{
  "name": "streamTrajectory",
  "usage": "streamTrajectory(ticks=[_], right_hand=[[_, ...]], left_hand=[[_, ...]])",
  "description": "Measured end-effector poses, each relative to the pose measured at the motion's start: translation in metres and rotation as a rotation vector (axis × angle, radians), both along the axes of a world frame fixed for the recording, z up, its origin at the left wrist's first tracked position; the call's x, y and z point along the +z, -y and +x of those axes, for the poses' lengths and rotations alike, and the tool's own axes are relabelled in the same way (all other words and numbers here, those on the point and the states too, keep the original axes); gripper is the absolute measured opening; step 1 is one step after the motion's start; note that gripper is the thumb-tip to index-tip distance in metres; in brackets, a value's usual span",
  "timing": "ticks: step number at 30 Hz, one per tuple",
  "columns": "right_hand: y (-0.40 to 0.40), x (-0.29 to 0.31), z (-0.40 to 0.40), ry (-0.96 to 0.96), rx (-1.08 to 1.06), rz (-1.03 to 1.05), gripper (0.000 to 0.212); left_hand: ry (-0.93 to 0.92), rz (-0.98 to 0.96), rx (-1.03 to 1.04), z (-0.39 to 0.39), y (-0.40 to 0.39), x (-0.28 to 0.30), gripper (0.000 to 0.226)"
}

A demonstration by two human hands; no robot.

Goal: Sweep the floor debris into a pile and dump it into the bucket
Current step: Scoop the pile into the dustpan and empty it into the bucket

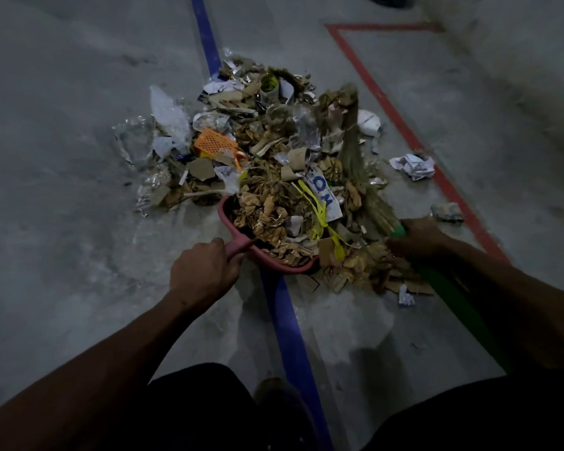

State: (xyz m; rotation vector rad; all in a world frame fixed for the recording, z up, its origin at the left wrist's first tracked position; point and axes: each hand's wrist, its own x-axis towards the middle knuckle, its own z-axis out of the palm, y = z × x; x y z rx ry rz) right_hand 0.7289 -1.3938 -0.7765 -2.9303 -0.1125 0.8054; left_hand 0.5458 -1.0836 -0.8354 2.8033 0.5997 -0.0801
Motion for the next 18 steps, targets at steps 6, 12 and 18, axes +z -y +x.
streamTrajectory(ticks=[6, 12, 18], right_hand=[[-0.013, -0.007, -0.019, -0.046, 0.065, 0.049, 0.037], [-0.027, -0.008, -0.060, -0.060, 0.139, 0.100, 0.034], [-0.015, -0.004, -0.093, 0.038, 0.049, 0.270, 0.029]], left_hand=[[0.040, -0.045, -0.050, 0.010, -0.004, -0.007, 0.042], [0.029, -0.074, -0.076, 0.019, 0.014, -0.005, 0.037], [0.020, -0.102, -0.074, 0.014, 0.016, -0.008, 0.037]])
